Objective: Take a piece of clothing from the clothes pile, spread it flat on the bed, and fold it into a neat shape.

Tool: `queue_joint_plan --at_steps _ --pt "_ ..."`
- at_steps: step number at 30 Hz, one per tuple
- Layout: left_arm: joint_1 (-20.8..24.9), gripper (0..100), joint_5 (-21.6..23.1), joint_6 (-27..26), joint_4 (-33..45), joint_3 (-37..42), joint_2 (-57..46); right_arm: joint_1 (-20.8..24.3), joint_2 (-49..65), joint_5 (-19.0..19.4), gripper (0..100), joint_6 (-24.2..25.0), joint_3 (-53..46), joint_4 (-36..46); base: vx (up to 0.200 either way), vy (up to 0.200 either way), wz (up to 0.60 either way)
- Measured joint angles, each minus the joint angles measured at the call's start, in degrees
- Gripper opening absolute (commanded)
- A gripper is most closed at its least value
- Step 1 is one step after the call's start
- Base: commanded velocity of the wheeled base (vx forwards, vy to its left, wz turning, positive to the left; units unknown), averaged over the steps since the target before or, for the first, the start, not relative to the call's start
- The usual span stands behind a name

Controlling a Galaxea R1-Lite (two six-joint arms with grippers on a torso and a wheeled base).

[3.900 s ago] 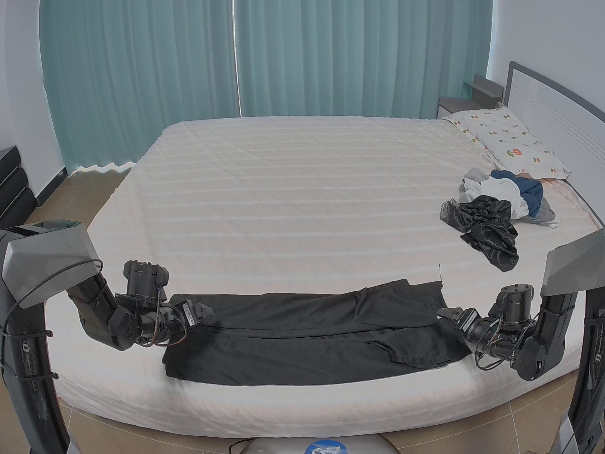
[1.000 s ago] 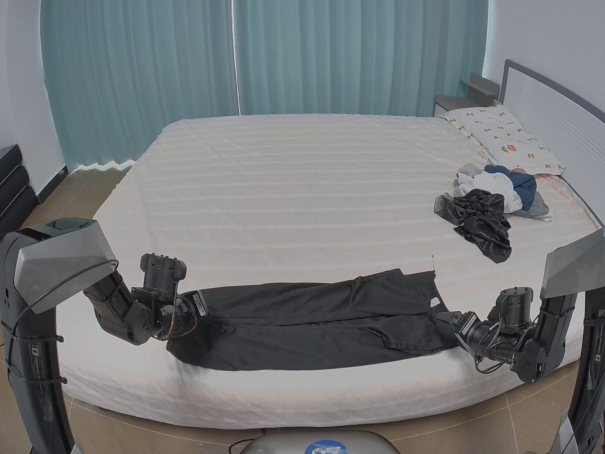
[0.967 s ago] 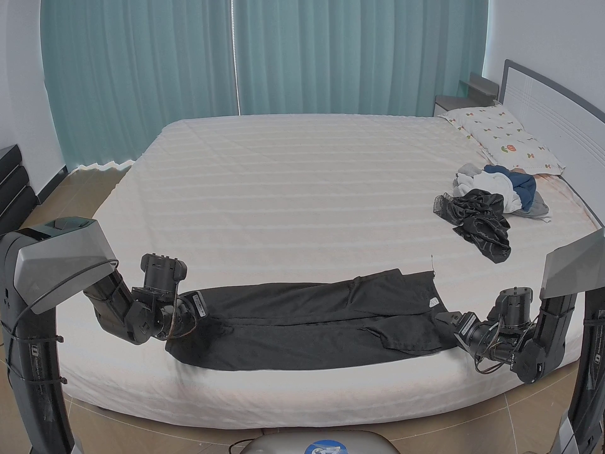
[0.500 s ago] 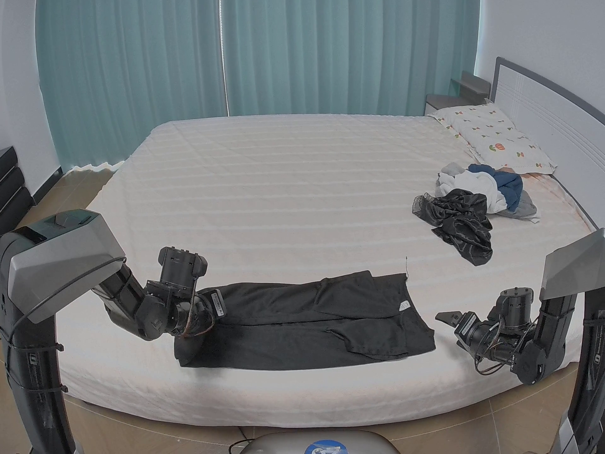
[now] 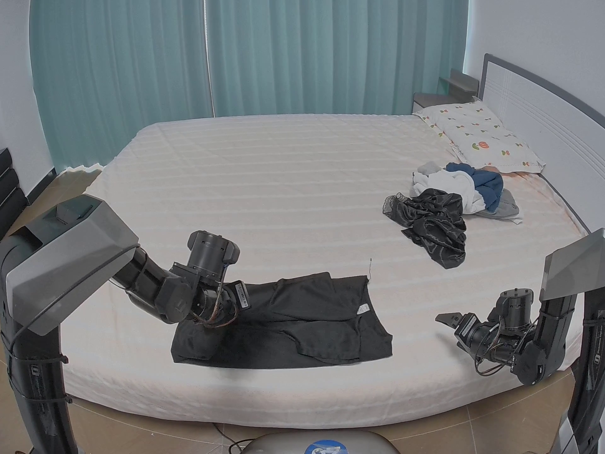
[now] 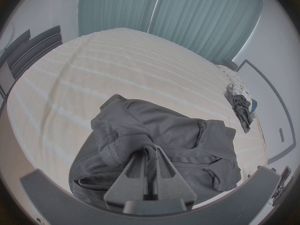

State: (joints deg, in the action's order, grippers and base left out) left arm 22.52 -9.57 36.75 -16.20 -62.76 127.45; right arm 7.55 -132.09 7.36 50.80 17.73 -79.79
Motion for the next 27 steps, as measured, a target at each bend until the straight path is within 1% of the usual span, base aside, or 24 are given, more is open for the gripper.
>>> queue_joint_plan --at_steps 10,16,20,26,27 --pt "3.7 0 -2.3 1.0 6.0 -8.3 1.4 0.4 0.0 0.0 100 0.0 -0.1 -0.1 0.0 -0.2 0.0" --pt "6.0 0 -2.5 3.4 10.2 -13.7 3.6 0.4 -0.1 -0.1 100 0.0 -0.1 -0.1 0.0 -0.2 0.0" --pt "6.9 0 -2.9 4.6 12.3 -17.8 5.3 0.6 -0.2 -0.1 100 -0.1 -0.1 -0.1 0.0 0.0 0.0" --pt "7.9 0 -4.8 5.8 14.2 -21.8 8.8 0.9 -0.3 -0.2 100 -0.1 -0.1 0.0 0.0 0.0 0.0" --pt "7.9 100 -4.9 6.3 14.3 -22.1 9.2 0.9 -0.3 -0.2 100 -0.1 -0.1 -0.1 0.0 0.0 0.0"
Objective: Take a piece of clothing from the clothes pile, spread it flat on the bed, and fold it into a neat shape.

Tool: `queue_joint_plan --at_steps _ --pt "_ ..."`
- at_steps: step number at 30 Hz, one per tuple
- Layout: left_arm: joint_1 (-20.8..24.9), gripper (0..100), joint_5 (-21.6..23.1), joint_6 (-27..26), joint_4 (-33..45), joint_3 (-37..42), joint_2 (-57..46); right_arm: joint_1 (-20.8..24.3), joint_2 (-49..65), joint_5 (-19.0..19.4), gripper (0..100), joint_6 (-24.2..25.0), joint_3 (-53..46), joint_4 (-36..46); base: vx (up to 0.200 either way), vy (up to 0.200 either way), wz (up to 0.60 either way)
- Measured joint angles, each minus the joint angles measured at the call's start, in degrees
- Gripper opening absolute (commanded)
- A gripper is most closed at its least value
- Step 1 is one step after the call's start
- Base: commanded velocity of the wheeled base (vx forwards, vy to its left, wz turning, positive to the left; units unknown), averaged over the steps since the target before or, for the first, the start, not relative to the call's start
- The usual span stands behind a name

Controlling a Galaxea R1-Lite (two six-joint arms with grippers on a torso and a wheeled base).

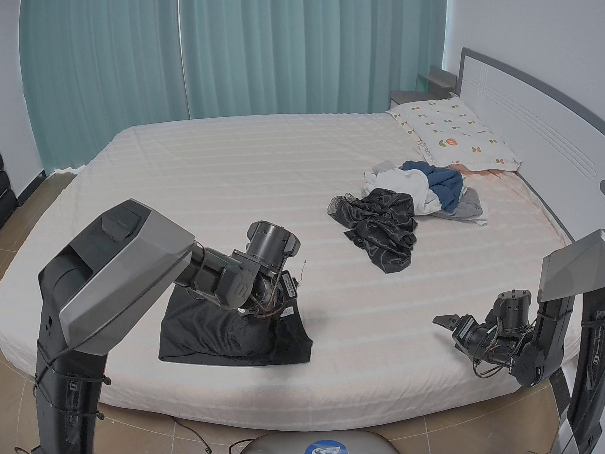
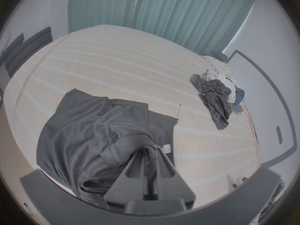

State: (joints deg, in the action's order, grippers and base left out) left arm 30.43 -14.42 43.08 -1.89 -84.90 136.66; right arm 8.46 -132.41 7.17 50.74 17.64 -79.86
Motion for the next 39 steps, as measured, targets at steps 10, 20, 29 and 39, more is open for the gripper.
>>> queue_joint_plan --at_steps 10,20,29,39 --pt "-0.4 100 4.2 7.1 -0.5 -1.5 1.6 0.0 -0.1 -0.1 100 0.0 0.0 0.0 0.0 0.0 0.0" --pt "-6.3 100 10.1 10.3 -0.4 3.3 -3.7 0.3 -0.2 -0.1 100 -0.1 -0.4 -0.4 0.0 0.0 0.0" --pt "-14.8 100 11.1 10.7 -4.6 10.6 -5.8 0.4 -0.7 -0.4 100 -0.2 -1.2 -3.0 0.0 0.089 0.0" --pt "-24.1 100 21.5 12.6 -5.9 16.2 -9.4 1.9 -1.7 -2.4 100 -0.8 -2.2 -7.3 0.0 0.2 0.0"
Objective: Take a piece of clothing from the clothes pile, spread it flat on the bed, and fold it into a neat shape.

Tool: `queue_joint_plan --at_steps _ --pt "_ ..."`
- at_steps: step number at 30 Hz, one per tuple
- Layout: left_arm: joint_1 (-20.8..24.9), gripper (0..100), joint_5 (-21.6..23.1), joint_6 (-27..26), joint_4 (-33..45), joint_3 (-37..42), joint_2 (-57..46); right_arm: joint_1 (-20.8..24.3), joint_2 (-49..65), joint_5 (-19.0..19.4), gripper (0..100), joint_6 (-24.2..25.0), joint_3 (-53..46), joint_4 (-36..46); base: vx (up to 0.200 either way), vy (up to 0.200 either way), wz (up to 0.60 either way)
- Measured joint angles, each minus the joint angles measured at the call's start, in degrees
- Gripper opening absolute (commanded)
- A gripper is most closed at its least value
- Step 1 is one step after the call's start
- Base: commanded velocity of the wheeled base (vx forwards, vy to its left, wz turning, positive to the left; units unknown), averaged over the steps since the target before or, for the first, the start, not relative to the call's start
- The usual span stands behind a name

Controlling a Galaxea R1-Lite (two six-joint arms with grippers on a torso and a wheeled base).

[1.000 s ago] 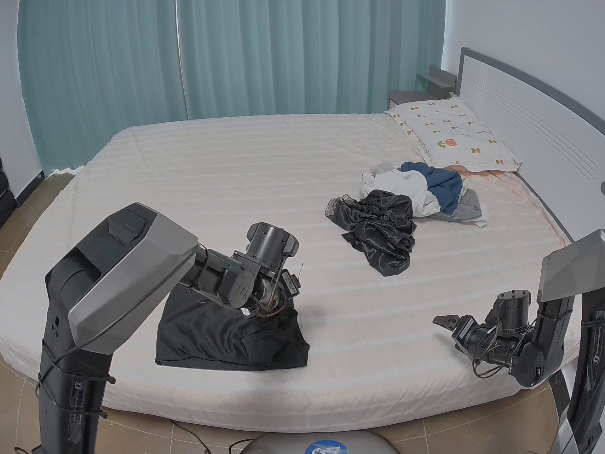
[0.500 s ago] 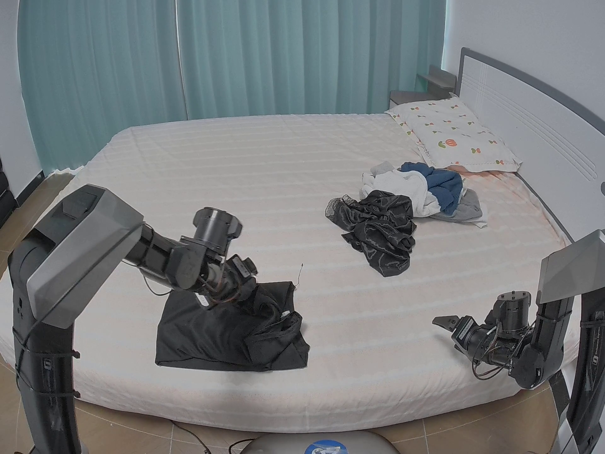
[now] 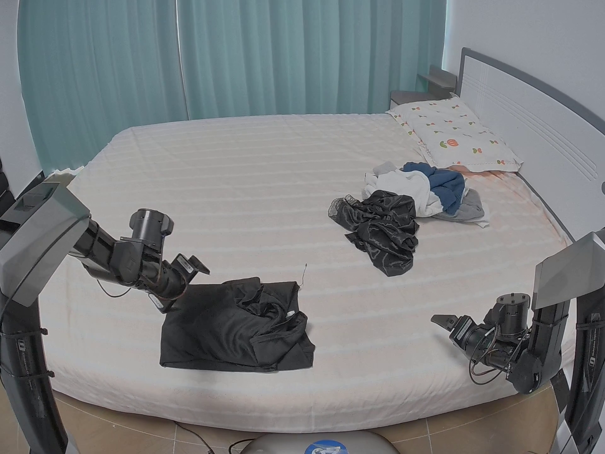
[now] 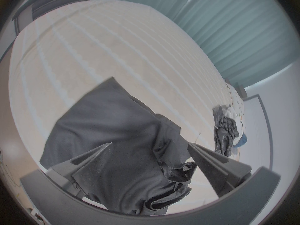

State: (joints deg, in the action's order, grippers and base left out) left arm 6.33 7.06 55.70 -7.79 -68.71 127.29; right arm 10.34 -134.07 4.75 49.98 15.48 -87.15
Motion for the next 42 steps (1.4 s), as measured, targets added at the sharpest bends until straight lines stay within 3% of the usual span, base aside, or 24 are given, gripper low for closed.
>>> queue_joint_plan --at_steps 10,27,36,42 --pt "-5.7 100 3.7 -0.1 0.1 1.2 -1.3 2.0 0.1 -1.3 100 -0.6 1.3 -0.3 0.0 0.2 0.0" --pt "-8.1 100 8.6 -0.1 0.1 2.7 -1.9 6.8 2.7 -4.7 100 -3.0 4.5 0.9 0.0 0.2 0.0" --pt "-7.0 100 8.7 0.1 0.6 3.8 -2.3 11.9 4.0 -4.8 100 -3.6 9.4 5.2 0.0 0.0 0.0" --pt "-5.8 100 8.5 0.9 0.3 5.3 -2.7 14.8 4.3 -4.7 100 -3.6 15.0 12.2 0.2 0.0 0.0"
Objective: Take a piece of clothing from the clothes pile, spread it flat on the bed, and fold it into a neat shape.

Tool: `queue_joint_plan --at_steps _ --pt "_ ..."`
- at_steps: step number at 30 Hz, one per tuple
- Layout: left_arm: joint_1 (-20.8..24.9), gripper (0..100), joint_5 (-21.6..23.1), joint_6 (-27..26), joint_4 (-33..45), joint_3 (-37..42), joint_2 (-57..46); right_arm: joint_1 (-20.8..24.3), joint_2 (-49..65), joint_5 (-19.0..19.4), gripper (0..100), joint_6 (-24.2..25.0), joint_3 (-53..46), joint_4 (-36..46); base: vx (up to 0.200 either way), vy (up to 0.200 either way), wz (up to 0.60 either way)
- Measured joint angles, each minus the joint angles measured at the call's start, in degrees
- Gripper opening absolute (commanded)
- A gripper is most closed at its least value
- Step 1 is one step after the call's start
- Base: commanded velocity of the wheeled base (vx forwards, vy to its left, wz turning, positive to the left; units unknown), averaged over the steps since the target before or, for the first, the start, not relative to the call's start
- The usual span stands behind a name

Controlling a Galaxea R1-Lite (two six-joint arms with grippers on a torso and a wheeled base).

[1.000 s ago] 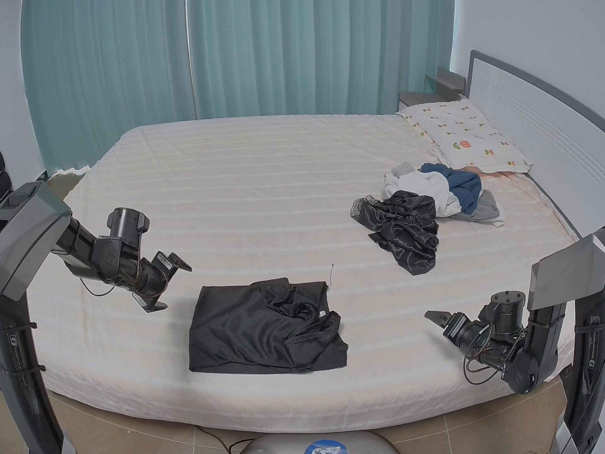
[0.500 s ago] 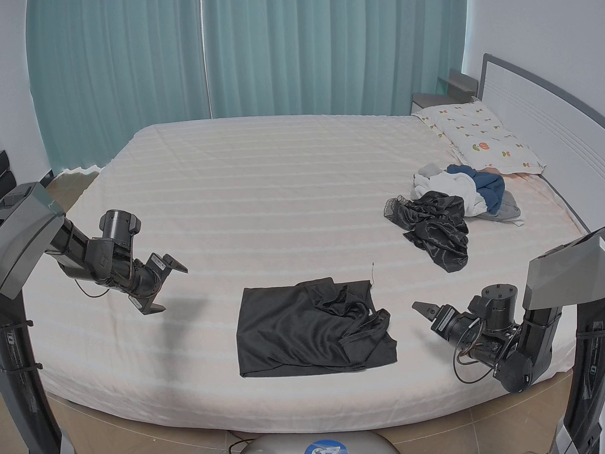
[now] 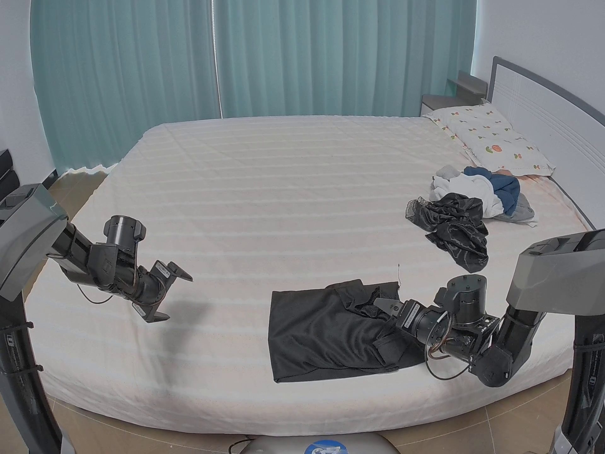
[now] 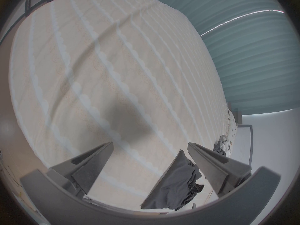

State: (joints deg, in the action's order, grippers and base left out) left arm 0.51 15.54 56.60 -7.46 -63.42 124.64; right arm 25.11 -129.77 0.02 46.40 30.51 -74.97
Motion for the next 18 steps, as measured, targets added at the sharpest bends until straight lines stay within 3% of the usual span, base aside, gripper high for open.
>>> queue_joint_plan --at_steps 3,18 --pt "0.7 100 0.0 0.5 -0.2 0.3 0.0 0.9 0.1 0.1 100 0.0 3.4 3.9 0.2 0.0 0.0" --pt "1.3 100 -0.9 0.4 -0.4 0.7 0.2 5.7 -1.0 0.8 100 0.0 10.7 15.6 0.0 0.0 0.0"
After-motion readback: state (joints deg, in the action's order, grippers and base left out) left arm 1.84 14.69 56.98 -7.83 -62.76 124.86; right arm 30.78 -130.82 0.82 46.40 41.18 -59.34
